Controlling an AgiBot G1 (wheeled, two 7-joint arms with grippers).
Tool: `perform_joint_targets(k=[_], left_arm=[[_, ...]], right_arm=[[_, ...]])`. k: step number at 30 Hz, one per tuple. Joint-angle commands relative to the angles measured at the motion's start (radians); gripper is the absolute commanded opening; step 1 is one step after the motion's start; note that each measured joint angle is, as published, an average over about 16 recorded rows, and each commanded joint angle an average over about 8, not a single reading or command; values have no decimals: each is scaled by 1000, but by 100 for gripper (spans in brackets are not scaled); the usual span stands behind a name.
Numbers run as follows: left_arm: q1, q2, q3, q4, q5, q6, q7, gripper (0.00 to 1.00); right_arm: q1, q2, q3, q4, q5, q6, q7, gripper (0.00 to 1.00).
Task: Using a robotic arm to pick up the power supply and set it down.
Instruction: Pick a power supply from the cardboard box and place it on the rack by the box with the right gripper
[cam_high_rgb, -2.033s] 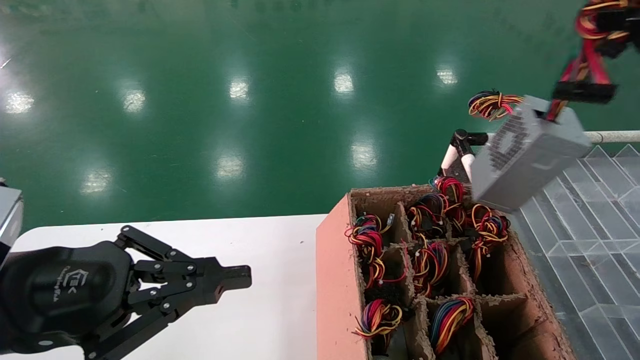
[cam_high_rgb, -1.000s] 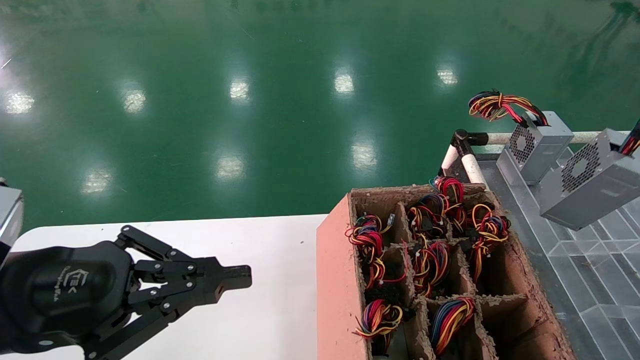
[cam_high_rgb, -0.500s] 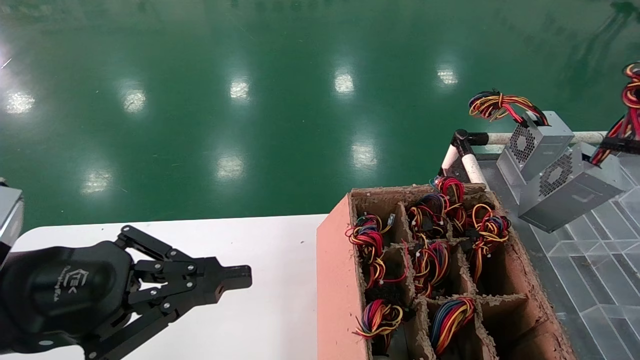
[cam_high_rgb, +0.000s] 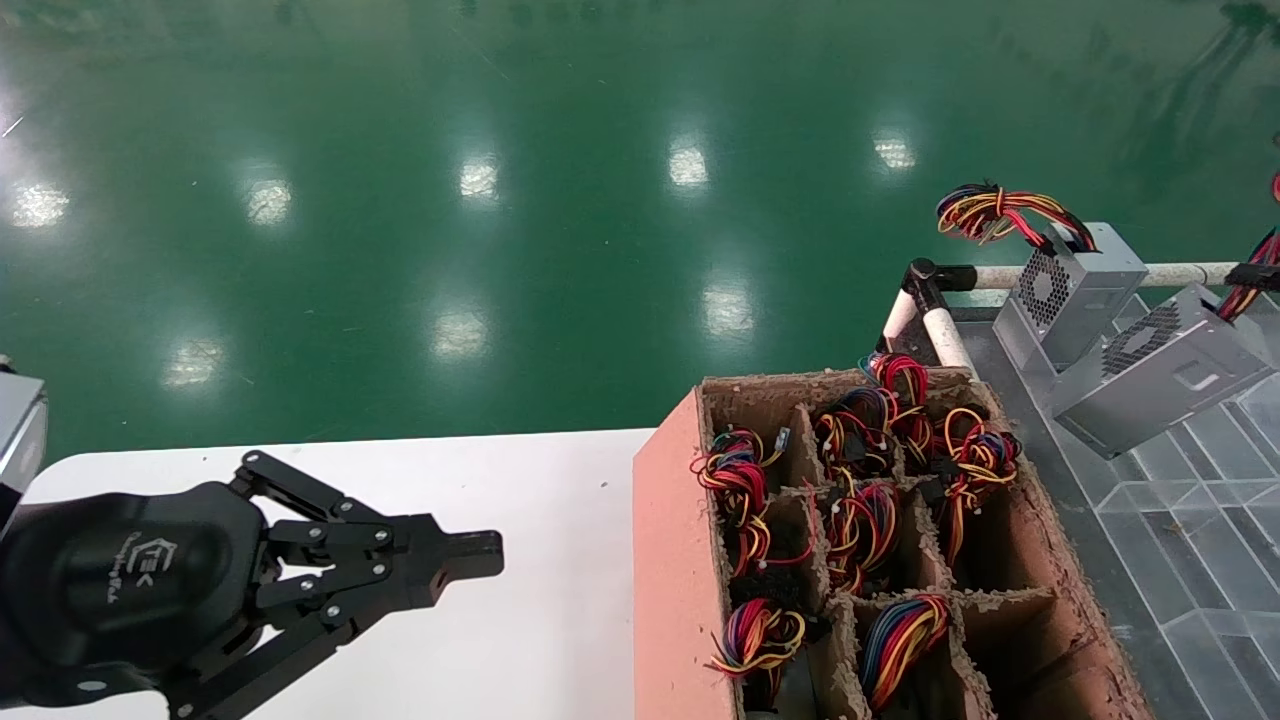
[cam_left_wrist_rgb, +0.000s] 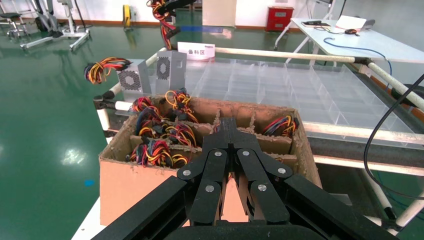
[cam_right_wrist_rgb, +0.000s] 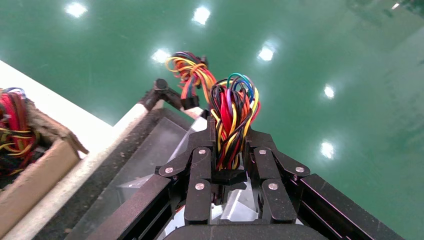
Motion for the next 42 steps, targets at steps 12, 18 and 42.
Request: perform_joint_targets(k=[12, 18, 42], left_arm=[[0, 0, 0, 0, 0, 0, 0, 0], [0, 0, 1, 0, 0, 0, 0, 0], [0, -1, 2, 0, -1, -1, 1, 0]], right_arm=[[56, -48, -9, -141, -28, 121, -85, 0], [52, -78, -10, -175, -33, 208, -108, 0], [28, -134, -12, -219, -30, 32, -209, 0]])
